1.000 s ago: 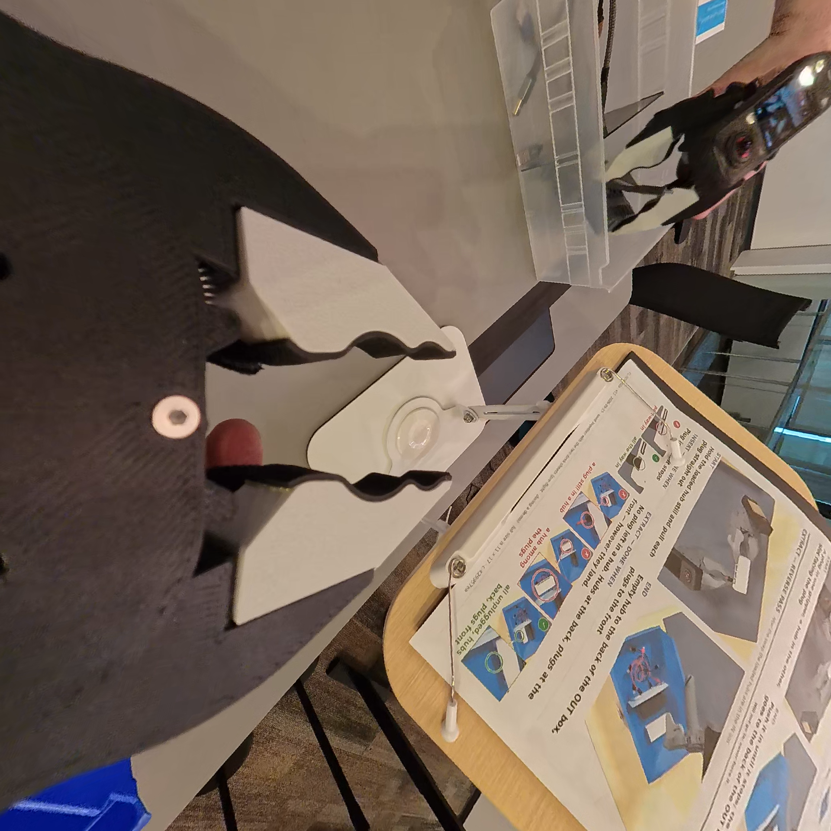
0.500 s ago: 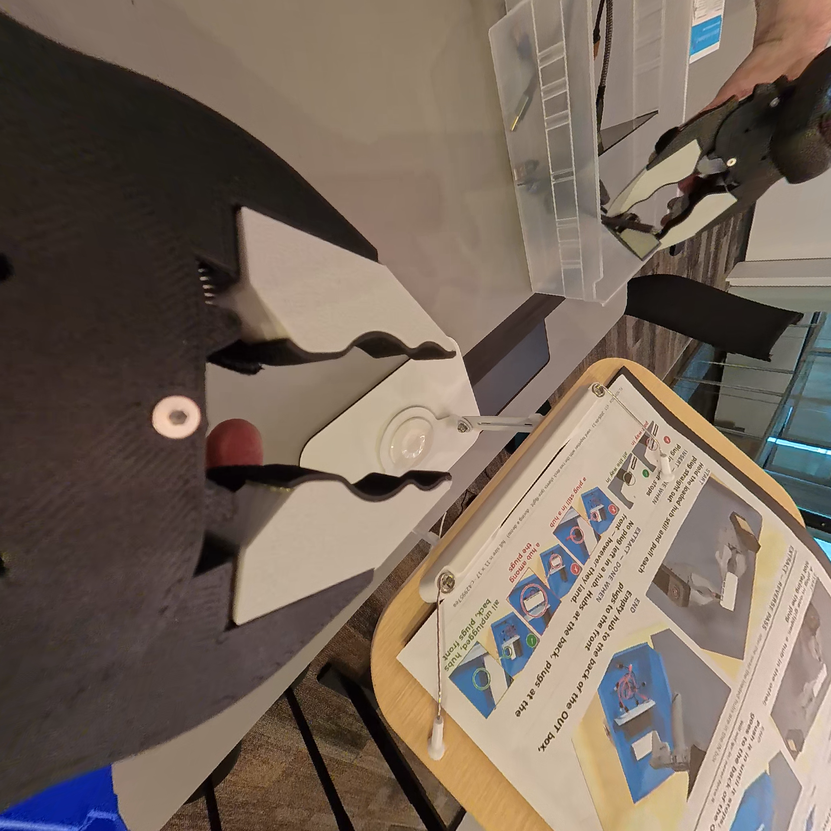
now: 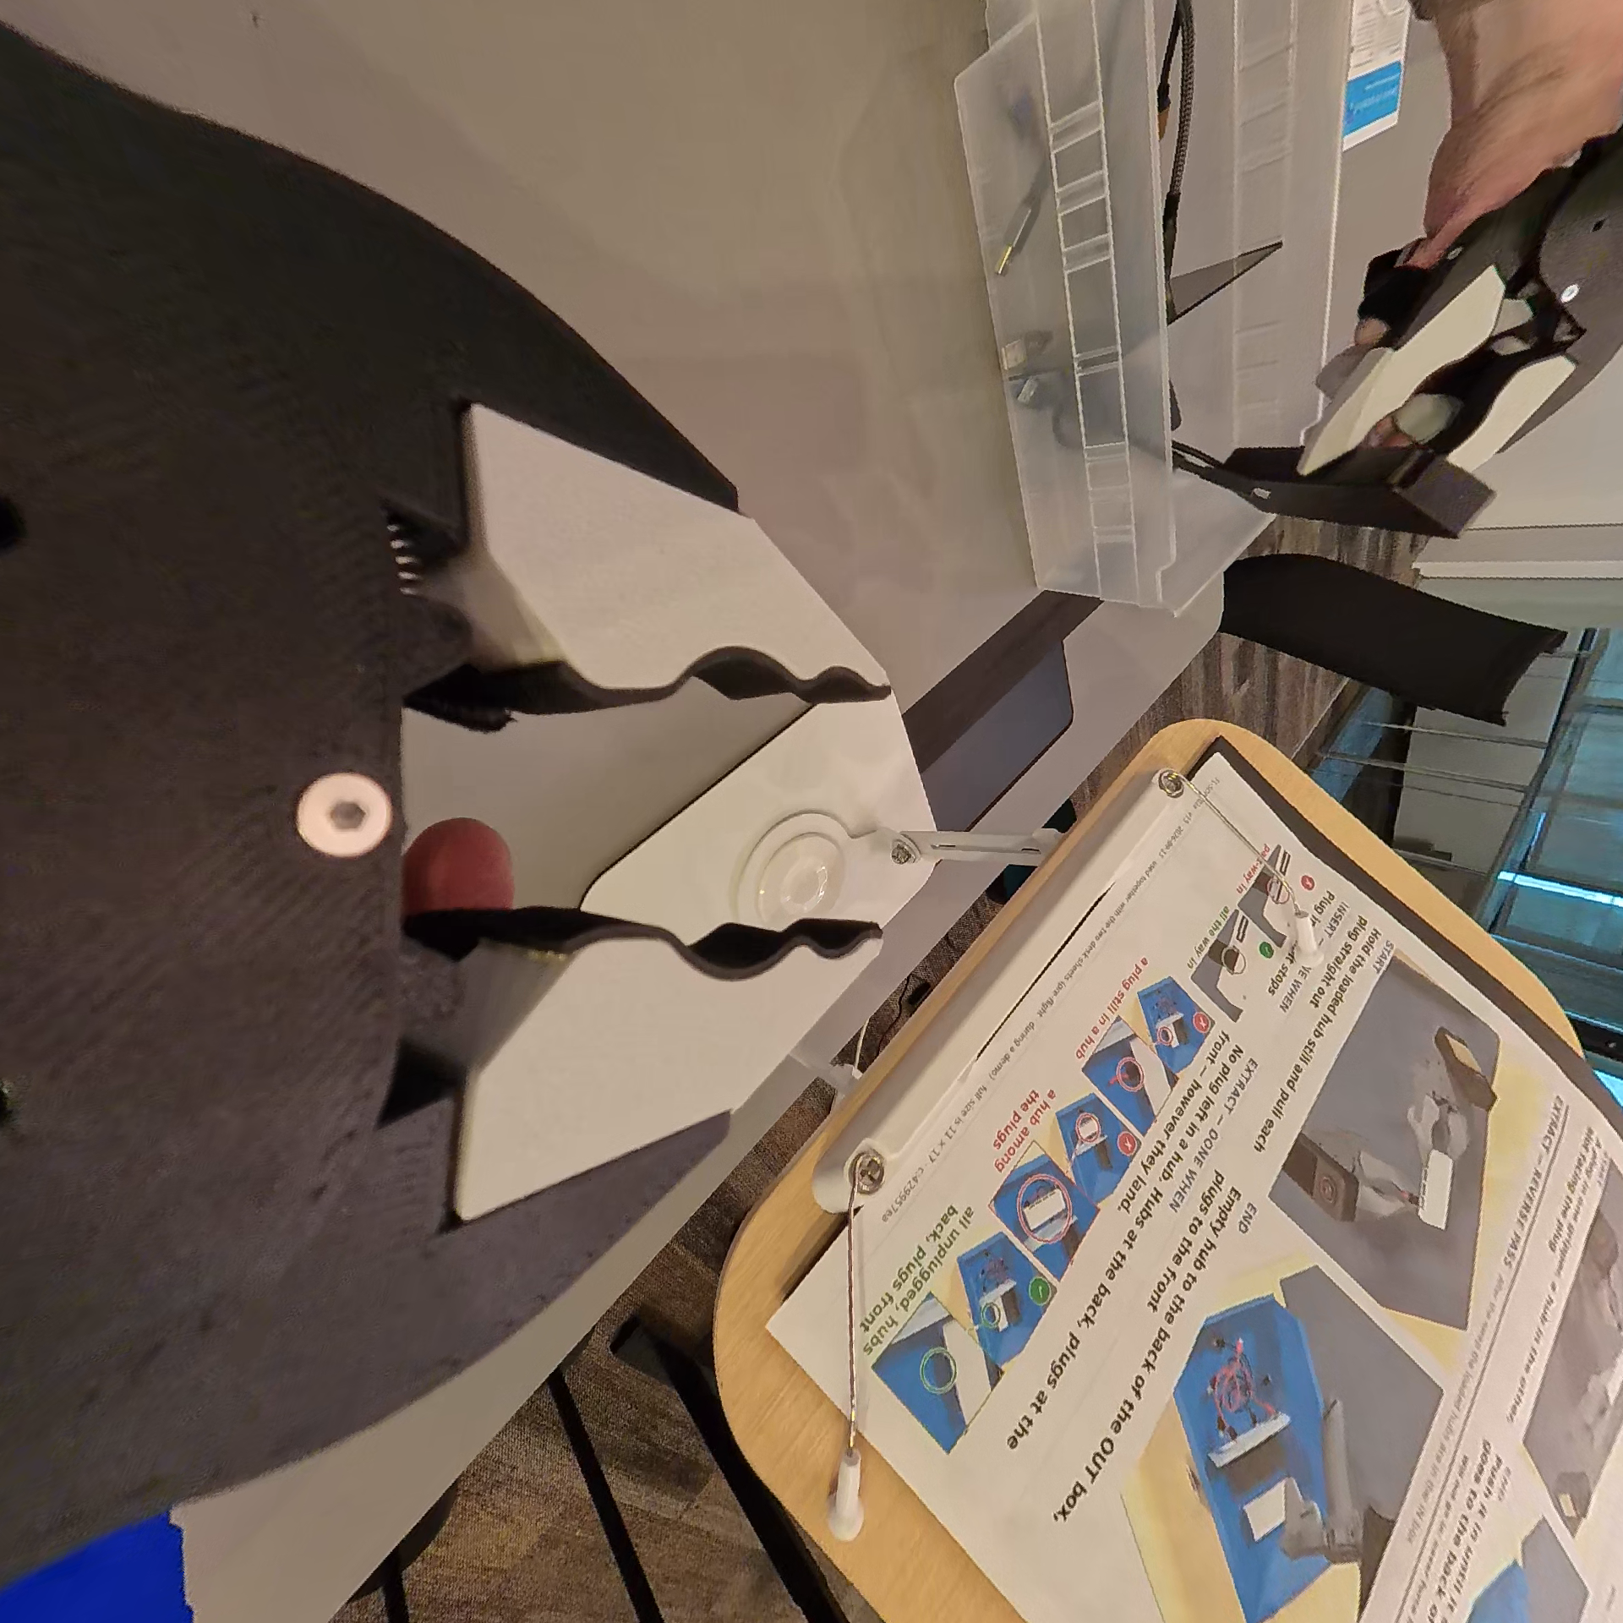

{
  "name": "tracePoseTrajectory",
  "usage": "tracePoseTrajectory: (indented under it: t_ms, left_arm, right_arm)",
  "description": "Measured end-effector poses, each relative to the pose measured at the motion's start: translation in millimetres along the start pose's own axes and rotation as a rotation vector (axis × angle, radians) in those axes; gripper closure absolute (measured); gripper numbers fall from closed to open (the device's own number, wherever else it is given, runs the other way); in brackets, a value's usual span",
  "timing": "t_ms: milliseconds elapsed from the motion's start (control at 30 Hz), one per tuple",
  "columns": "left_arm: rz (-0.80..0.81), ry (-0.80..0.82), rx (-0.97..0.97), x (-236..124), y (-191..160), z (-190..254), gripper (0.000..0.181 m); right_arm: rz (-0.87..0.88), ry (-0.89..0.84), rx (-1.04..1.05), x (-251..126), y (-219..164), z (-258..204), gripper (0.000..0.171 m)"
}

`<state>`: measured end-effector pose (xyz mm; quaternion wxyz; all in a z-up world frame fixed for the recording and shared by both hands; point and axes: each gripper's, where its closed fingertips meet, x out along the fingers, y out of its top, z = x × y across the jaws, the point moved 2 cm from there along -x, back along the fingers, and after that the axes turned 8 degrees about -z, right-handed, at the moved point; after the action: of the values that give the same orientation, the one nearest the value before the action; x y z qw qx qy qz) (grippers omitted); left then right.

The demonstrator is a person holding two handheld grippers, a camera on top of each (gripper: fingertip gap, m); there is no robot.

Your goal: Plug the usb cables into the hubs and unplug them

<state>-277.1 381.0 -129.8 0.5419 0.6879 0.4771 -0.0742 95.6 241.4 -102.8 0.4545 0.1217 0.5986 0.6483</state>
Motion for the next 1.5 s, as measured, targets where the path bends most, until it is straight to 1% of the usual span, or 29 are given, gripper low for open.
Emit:
tracePoseTrajectory:
  t_ms: [200,400,733,1000,1100,1200,1333,1500]
  left_arm:
    - [0.104,0.089,-0.060,-26.5,17.1,-22.6,0.127]
    - [0.153,0.172,-0.080,-51.7,35.8,-41.6,0.127]
    - [0.185,0.276,-0.051,-96.1,73.7,-57.4,0.127]
    - [0.247,0.371,-0.077,-134.5,114.6,-62.1,0.127]
    - [0.261,0.385,-0.086,-147.2,135.2,-55.5,0.127]
    - [0.272,0.383,-0.093,-151.0,158.0,-39.9,0.127]
    - [0.282,0.344,-0.077,-143.4,195.9,-0.6,0.128]
    - [0.366,0.271,-0.083,-129.9,252.2,61.4,0.128]
  right_arm:
    - [0.004,0.005,0.000,0.9,0.9,-2.0,0.124]
    - [0.009,0.007,-0.002,0.9,2.4,-3.6,0.124]
    - [0.040,0.008,-0.011,-2.0,11.1,-8.4,0.123]
    - [0.075,-0.001,-0.047,-6.8,24.4,-17.4,0.123]
    - [0.100,-0.005,-0.059,-9.7,32.0,-22.0,0.123]
    - [0.129,0.009,-0.072,-12.1,42.1,-32.2,0.121]
    - [0.173,0.043,-0.104,-14.1,58.0,-55.5,0.121]
    - [0.208,0.082,-0.122,-11.0,70.3,-82.9,0.115]
